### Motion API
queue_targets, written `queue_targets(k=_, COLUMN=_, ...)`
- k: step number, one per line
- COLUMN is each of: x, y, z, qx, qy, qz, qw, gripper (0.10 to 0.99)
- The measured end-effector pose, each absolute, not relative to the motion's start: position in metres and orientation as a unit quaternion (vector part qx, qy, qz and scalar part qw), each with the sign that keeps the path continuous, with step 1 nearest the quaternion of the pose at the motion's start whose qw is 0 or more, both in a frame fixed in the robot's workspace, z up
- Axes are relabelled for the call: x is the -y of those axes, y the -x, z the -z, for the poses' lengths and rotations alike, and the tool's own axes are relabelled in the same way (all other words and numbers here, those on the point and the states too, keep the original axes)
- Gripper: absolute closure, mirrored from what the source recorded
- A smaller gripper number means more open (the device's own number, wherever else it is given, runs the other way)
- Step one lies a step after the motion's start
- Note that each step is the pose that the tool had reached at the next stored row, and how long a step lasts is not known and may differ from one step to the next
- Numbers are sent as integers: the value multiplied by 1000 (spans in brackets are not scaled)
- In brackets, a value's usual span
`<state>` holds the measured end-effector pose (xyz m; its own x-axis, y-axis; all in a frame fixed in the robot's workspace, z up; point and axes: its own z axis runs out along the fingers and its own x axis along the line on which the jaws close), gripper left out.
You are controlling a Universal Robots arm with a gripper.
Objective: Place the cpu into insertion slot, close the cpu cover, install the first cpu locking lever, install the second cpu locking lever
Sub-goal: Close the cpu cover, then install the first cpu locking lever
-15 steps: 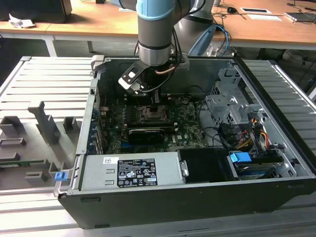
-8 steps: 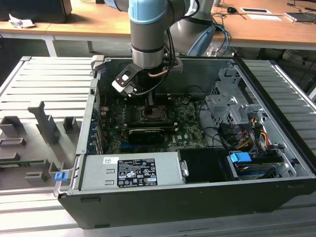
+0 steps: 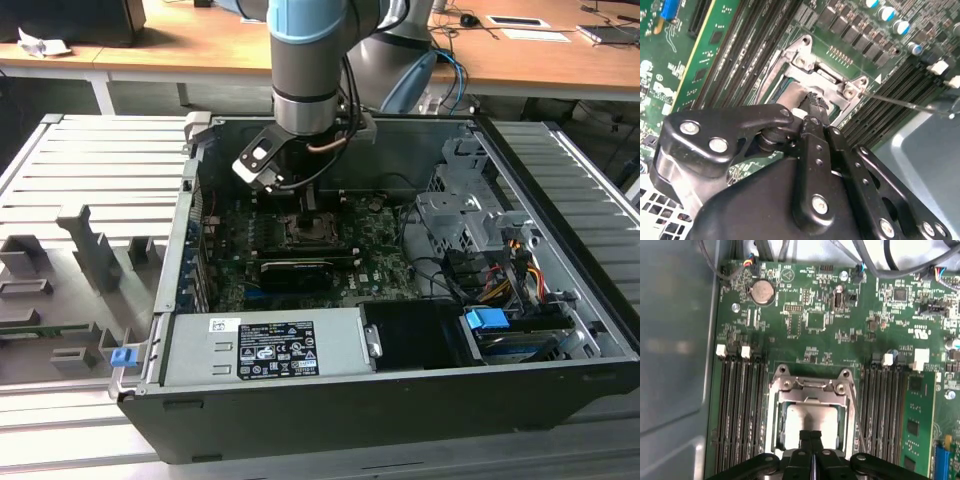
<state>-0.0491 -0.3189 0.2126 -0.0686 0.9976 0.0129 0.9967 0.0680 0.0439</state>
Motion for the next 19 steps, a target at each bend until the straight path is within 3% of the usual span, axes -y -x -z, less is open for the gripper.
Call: queue_targets(k=19, x=319, y=45, z=-216, qx=-731, qy=-682, qz=-20, qw=10, gripper=980)
